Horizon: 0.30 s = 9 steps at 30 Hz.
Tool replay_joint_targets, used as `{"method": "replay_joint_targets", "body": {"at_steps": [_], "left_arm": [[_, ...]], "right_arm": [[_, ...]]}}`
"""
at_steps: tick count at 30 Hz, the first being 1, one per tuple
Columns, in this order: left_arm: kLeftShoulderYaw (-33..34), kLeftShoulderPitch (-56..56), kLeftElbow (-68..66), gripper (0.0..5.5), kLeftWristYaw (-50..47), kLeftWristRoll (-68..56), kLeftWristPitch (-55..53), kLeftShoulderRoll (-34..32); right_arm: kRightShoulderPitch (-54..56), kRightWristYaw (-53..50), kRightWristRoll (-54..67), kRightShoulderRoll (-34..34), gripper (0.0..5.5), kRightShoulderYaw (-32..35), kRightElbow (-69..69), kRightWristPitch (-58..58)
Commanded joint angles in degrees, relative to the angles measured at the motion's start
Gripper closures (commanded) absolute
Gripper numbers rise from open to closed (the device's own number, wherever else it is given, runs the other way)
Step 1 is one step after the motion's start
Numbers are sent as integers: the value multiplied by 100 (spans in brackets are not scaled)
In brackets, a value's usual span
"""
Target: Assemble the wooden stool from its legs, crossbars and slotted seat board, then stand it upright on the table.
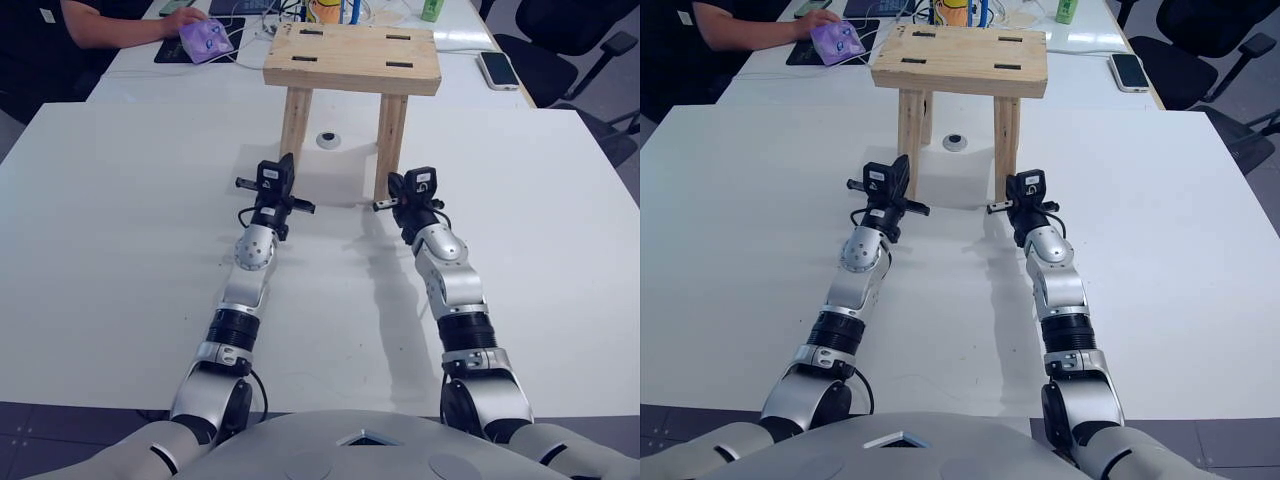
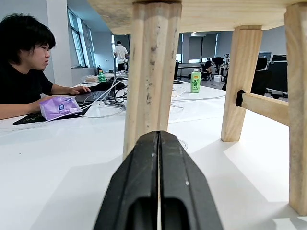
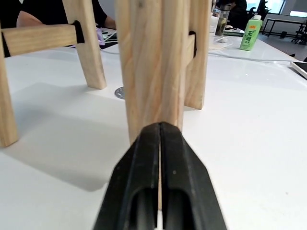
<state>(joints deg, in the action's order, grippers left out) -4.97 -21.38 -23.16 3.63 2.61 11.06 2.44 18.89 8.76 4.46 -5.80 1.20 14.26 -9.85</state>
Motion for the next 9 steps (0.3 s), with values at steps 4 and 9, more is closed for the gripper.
{"method": "replay_joint_targets", "body": {"at_steps": [4, 9], "left_arm": [[-54, -78, -21, 548, 158, 1, -148, -26], [115, -90, -15, 548, 246, -293, -211, 66]], "right_arm": [[-193, -149, -115, 14, 550, -4, -163, 52], [-143, -412, -317, -16, 550, 22, -132, -95]]}}
